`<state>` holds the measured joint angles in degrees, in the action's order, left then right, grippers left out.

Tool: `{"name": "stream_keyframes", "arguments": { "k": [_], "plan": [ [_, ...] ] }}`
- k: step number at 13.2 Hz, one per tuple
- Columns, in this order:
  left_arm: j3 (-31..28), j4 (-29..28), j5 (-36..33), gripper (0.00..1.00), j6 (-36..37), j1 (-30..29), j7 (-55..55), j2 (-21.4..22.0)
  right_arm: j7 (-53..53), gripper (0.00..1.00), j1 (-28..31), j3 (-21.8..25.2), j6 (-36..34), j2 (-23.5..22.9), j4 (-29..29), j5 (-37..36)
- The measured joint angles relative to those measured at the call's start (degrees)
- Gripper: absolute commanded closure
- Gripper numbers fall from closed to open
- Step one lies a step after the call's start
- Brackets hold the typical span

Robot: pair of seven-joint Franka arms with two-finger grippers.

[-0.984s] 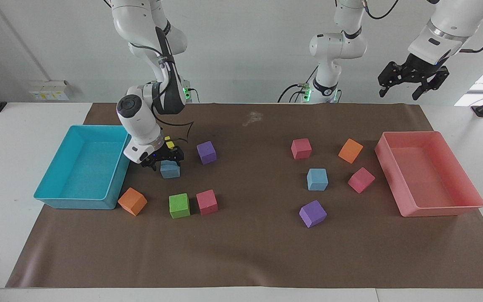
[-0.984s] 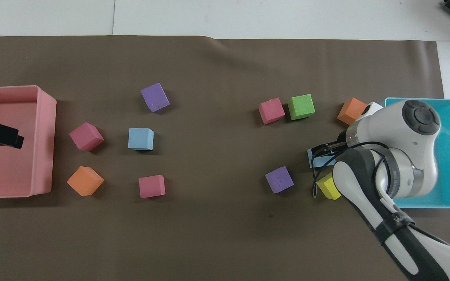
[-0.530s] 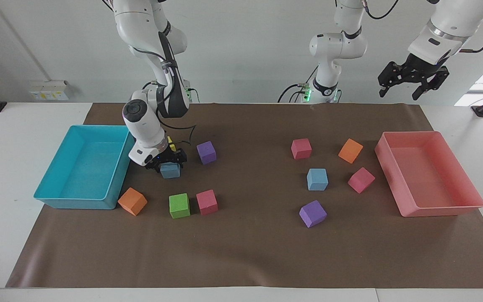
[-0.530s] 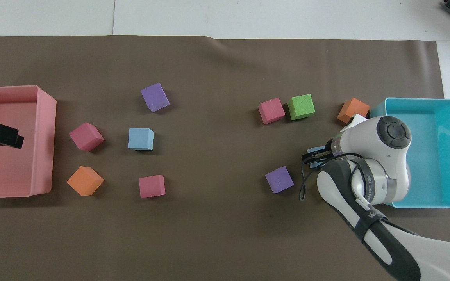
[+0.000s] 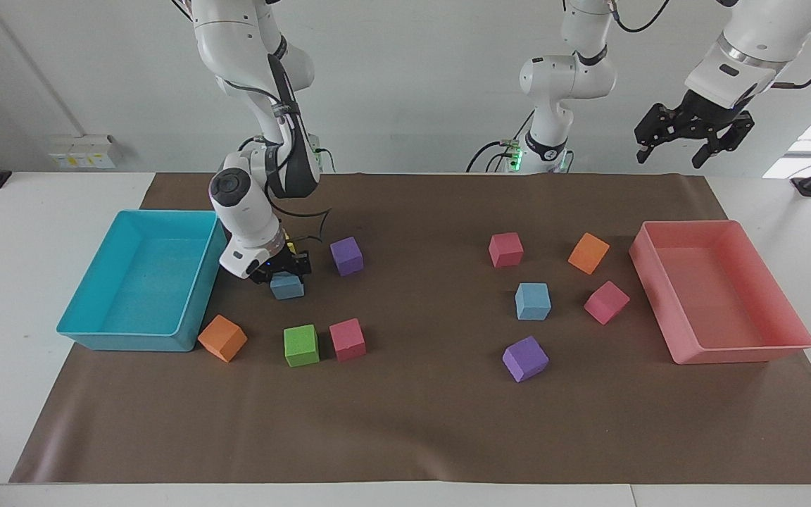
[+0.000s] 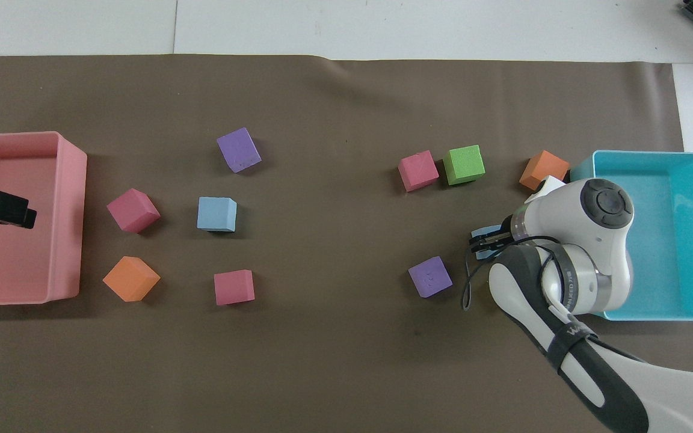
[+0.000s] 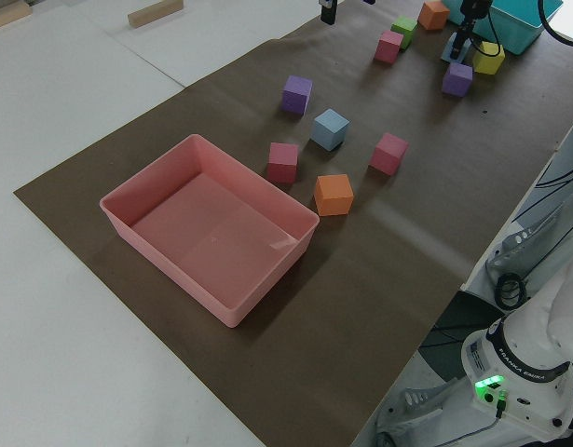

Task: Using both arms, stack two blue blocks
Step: 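Close the right gripper on the light-blue cube and lift it, then carry the light-blue cube to the table center and set it down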

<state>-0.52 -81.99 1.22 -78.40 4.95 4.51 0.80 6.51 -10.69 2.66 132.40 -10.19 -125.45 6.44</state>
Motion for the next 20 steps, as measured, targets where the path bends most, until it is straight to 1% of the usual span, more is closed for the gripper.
{"name": "stream_keyframes", "arguments": {
  "k": [2,6,8,9,12,16,18,20],
  "plan": [
    [0.0,0.0,0.0,0.00,0.0,0.0,0.0,0.0,-0.2,1.00,0.0,0.1,-4.4,0.1,3.7,0.0],
    [0.0,0.0,0.0,0.00,0.0,0.0,0.0,0.0,-1.2,1.00,-0.1,0.2,-14.5,0.8,13.6,0.0],
    [0.0,0.0,0.0,0.00,0.0,0.0,0.0,0.0,-4.4,1.00,-0.8,0.0,-18.5,0.6,17.9,0.0],
    [0.0,0.0,0.0,0.00,0.0,0.0,0.0,0.0,-7.5,1.00,-2.1,-0.1,-19.1,0.3,19.0,0.0],
    [0.0,0.0,0.0,0.00,0.0,0.0,0.0,0.0,-19.8,1.00,-10.2,-0.4,-18.6,-0.9,20.2,-0.7],
    [0.0,0.0,0.0,0.00,0.0,0.0,0.0,0.0,-25.7,1.00,-13.9,-0.5,-16.4,-2.7,20.6,-0.8],
    [0.0,0.0,0.0,0.00,0.0,0.0,0.0,0.0,-31.0,1.00,-17.9,-0.5,-13.9,-5.3,21.1,-0.8],
    [0.0,0.0,0.0,0.00,0.0,0.0,0.0,0.0,-36.7,1.00,-22.0,-0.5,-11.0,-9.4,23.0,-0.8]
  ]
}}
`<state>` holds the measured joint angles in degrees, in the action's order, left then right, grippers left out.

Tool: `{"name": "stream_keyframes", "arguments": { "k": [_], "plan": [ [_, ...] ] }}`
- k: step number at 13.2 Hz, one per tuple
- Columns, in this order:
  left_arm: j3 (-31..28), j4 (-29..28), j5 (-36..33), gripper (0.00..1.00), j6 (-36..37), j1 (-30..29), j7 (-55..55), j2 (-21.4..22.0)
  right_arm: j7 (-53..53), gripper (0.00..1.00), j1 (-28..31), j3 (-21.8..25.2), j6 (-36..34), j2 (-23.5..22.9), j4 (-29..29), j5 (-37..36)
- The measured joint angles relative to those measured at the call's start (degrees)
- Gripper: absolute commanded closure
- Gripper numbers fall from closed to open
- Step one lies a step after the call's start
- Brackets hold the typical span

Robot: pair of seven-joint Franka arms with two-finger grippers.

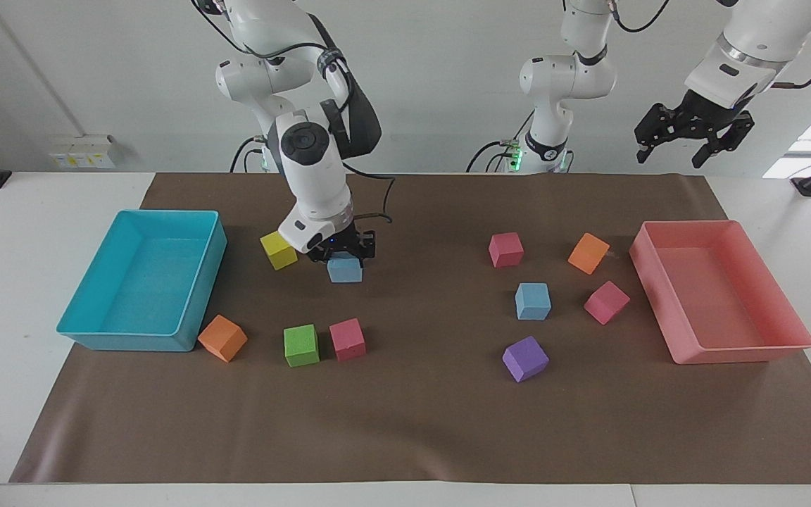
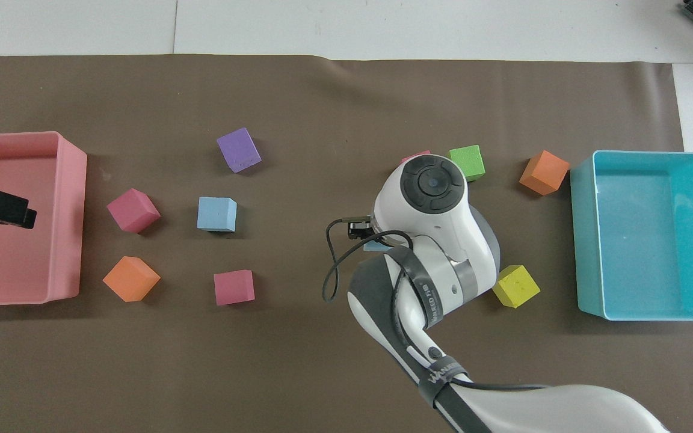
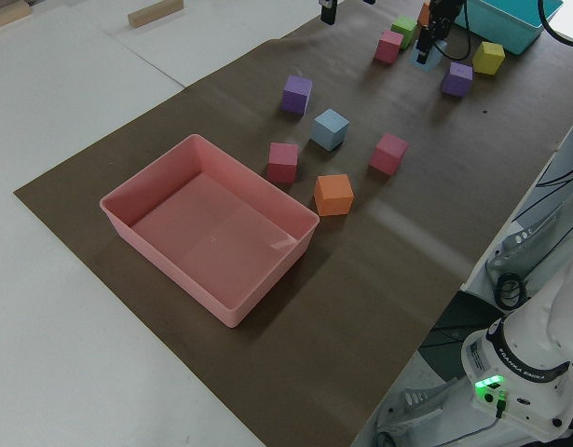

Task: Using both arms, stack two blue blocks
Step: 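Carry the light-blue cube to the table center and set it down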

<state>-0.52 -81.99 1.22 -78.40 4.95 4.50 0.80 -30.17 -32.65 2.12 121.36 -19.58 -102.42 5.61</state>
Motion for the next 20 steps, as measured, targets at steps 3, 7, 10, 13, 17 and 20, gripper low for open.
{"name": "stream_keyframes", "arguments": {
  "k": [3,7,10,13,17,20],
  "plan": [
    [0.0,0.0,0.0,0.00,0.0,0.0,0.0,0.0,-3.8,1.00,-2.5,0.0,5.1,-4.6,1.6,0.0],
    [0.0,0.0,0.0,0.00,0.0,0.0,0.0,0.0,-4.8,1.00,-2.4,0.4,5.8,-6.1,1.7,0.1],
    [0.0,0.0,0.0,0.00,0.0,0.0,0.0,0.0,-6.4,1.00,-2.5,0.4,5.7,-6.3,0.8,0.0],
    [0.0,0.0,0.0,0.00,0.0,0.0,0.0,0.0,-6.3,0.97,-3.3,0.4,5.7,-6.2,0.0,-0.1],
    [0.0,0.0,0.0,0.00,0.0,0.0,0.0,0.0,-5.5,0.76,-3.3,0.3,5.8,-6.2,0.0,-0.1],
    [0.0,0.0,0.0,0.00,0.0,0.0,0.0,0.0,-3.6,0.49,-3.3,0.3,5.8,-6.2,0.0,-0.1]
  ]
}}
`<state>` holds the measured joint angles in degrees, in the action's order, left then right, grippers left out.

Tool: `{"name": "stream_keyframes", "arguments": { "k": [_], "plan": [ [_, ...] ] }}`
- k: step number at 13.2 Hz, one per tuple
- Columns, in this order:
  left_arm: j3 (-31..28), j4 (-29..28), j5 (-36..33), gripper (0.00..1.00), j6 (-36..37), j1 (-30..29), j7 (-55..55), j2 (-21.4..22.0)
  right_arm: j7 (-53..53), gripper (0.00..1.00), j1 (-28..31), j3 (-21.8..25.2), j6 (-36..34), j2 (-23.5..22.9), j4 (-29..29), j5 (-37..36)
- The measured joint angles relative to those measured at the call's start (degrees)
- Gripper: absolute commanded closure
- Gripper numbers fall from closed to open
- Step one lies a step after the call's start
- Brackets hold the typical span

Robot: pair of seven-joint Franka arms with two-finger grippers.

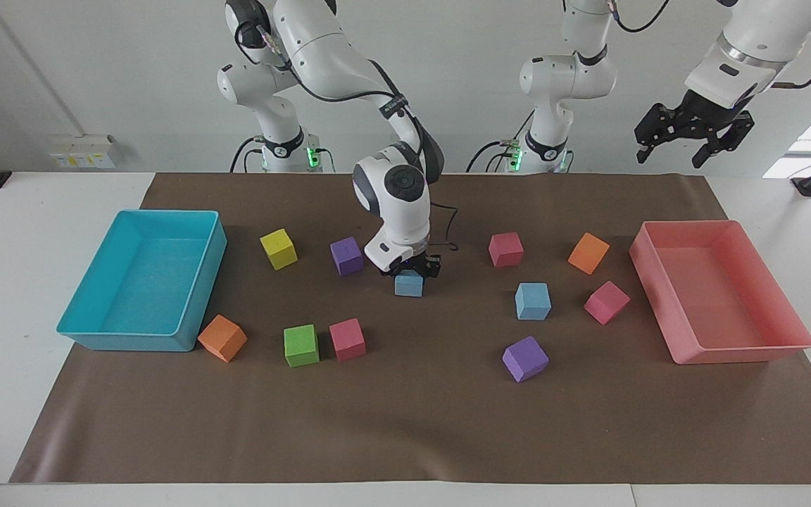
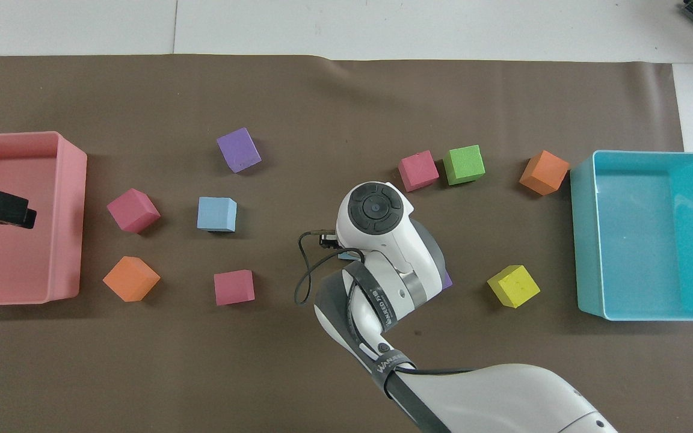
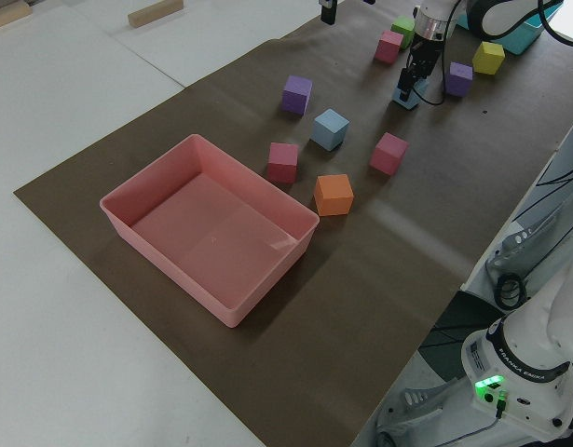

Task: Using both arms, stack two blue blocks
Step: 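Carry the light-blue cube to the table center and set it down, then open and raise the right gripper while the left gripper reaches out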

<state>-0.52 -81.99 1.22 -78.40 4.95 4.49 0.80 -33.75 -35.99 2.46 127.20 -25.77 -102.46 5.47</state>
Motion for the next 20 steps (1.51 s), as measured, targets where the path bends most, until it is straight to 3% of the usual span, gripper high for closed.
{"name": "stream_keyframes", "arguments": {
  "k": [1,2,10,13,17,20],
  "plan": [
    [0.0,0.0,0.0,0.00,0.0,0.0,0.0,0.0,0.2,0.11,0.0,0.0,0.0,0.0,0.0,0.0],
    [0.0,0.0,0.0,0.00,0.0,0.0,0.0,0.0,0.2,0.00,0.0,0.0,0.0,0.0,0.0,0.0],
    [0.0,0.0,0.0,0.00,0.0,0.0,0.0,0.0,0.3,0.00,0.4,0.8,0.3,2.0,0.6,0.0],
    [0.0,0.0,0.0,0.00,0.1,0.0,0.0,0.0,0.3,0.00,2.9,1.5,-0.1,6.7,0.7,-0.9],
    [0.2,0.0,0.0,0.00,0.1,0.0,0.0,0.0,6.4,0.00,8.9,1.6,-6.8,14.4,0.7,-2.6],
    [0.5,0.0,0.0,0.00,-0.7,0.0,0.0,0.0,11.3,0.00,12.5,1.6,-10.4,17.4,0.5,-1.8]
  ]
}}
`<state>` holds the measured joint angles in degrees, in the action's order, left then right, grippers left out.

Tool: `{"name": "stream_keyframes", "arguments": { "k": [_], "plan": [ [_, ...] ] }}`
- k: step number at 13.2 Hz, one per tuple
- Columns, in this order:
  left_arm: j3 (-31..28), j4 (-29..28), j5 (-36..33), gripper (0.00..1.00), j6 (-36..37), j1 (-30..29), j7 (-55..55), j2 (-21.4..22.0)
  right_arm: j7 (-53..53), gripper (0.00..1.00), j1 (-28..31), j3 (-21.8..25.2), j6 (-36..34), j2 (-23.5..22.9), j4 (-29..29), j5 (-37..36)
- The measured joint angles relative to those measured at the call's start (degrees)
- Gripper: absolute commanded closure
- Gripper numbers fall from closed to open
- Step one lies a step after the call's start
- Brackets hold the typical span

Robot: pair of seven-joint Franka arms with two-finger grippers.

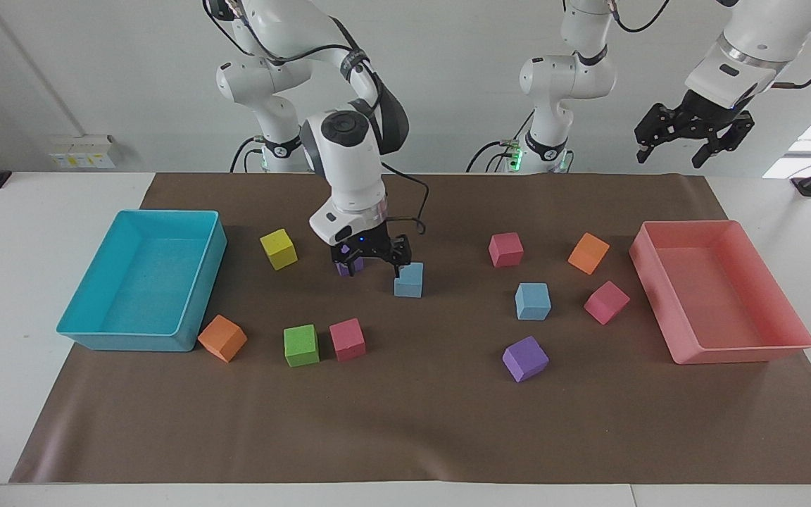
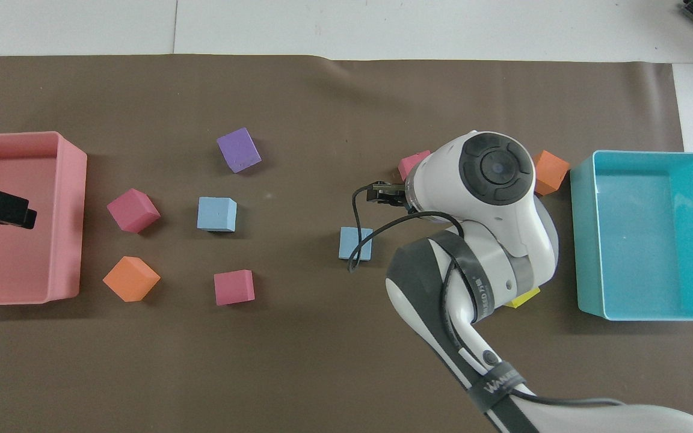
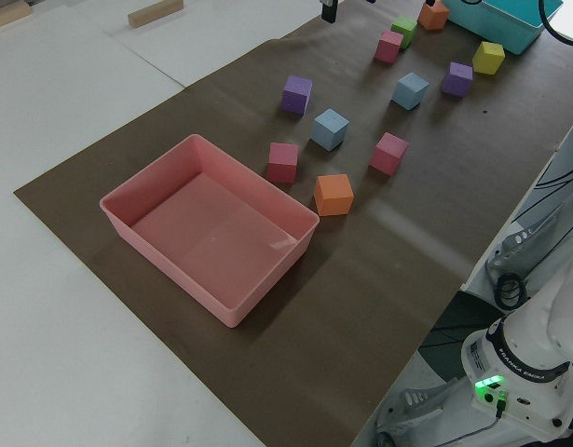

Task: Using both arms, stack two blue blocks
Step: 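Open and raise the right gripper while the left gripper reaches out, then move the left gripper down to the other light-blue cube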

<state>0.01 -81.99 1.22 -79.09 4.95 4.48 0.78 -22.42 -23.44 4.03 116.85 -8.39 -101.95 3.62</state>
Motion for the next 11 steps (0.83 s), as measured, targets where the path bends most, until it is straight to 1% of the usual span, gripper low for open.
{"name": "stream_keyframes", "arguments": {
  "k": [1,3,6,7,8,10,11],
  "plan": [
    [0.2,0.0,0.0,0.00,-0.3,0.0,0.0,-0.2,2.0,0.00,1.3,0.0,-0.1,0.3,-0.2,3.2],
    [0.8,-0.1,0.0,0.00,-1.9,0.0,0.0,-1.1,6.4,0.00,3.8,0.0,-0.2,0.2,-0.9,12.1],
    [1.7,-0.2,0.1,0.00,-5.2,0.5,-0.2,-3.1,9.0,0.00,5.3,0.0,-0.2,0.1,-2.3,17.8],
    [1.9,-0.2,0.1,0.00,-6.8,1.4,-1.0,-4.1,11.7,0.10,5.3,0.0,-0.2,-0.1,-2.9,21.1],
    [2.0,-0.3,0.1,0.00,-8.7,2.4,-2.4,-5.2,15.0,0.28,5.4,0.0,-0.1,-0.6,-3.7,24.1],
    [2.2,-0.4,0.1,0.00,-12.1,4.9,-5.8,-7.2,19.4,0.79,5.9,0.0,0.3,-2.4,-4.7,27.1],
    [2.3,-0.6,0.1,0.00,-13.6,6.0,-7.5,-8.1,20.9,0.97,6.1,0.0,0.4,-3.3,-4.8,28.8]
  ]
}}
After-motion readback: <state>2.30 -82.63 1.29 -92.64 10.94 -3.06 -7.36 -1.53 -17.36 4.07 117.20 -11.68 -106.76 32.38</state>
